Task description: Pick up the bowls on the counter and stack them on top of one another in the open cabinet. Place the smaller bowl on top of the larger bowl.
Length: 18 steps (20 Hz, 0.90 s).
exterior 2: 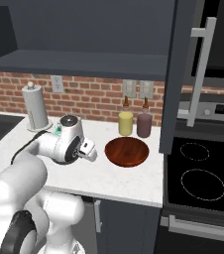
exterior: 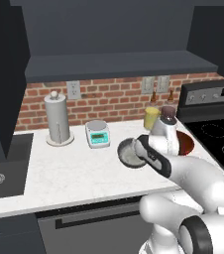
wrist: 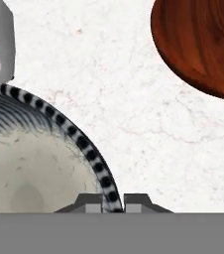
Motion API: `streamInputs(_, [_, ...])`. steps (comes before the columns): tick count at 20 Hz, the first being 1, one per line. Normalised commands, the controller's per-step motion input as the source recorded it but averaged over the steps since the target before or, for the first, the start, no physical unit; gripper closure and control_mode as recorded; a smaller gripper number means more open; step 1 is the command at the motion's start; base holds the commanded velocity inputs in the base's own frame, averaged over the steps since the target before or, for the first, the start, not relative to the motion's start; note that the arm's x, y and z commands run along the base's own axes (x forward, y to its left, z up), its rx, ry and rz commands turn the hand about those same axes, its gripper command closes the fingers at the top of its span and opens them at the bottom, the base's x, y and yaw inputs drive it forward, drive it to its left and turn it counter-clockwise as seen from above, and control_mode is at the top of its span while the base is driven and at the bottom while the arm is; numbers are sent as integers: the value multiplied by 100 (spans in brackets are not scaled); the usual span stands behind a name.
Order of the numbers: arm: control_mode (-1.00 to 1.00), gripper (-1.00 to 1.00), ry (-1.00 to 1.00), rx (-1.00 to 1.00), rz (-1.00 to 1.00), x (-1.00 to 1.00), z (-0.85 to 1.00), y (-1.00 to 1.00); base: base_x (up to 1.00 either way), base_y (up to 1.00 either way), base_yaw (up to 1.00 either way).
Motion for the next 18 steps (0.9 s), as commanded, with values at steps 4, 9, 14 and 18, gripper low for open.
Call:
streamInputs(4, [-100,100,-14,24,-54,-15,80,-44,0,0,0])
streamInputs(9, [-100,100,-2,23,-49,0,87,-59,0,0,0])
streamInputs(14, [-100,100,19,29,-43,17,69,-74,0,0,0])
streamInputs(18, [-100,100,31,32,-16,50,44,-69,0,0,0])
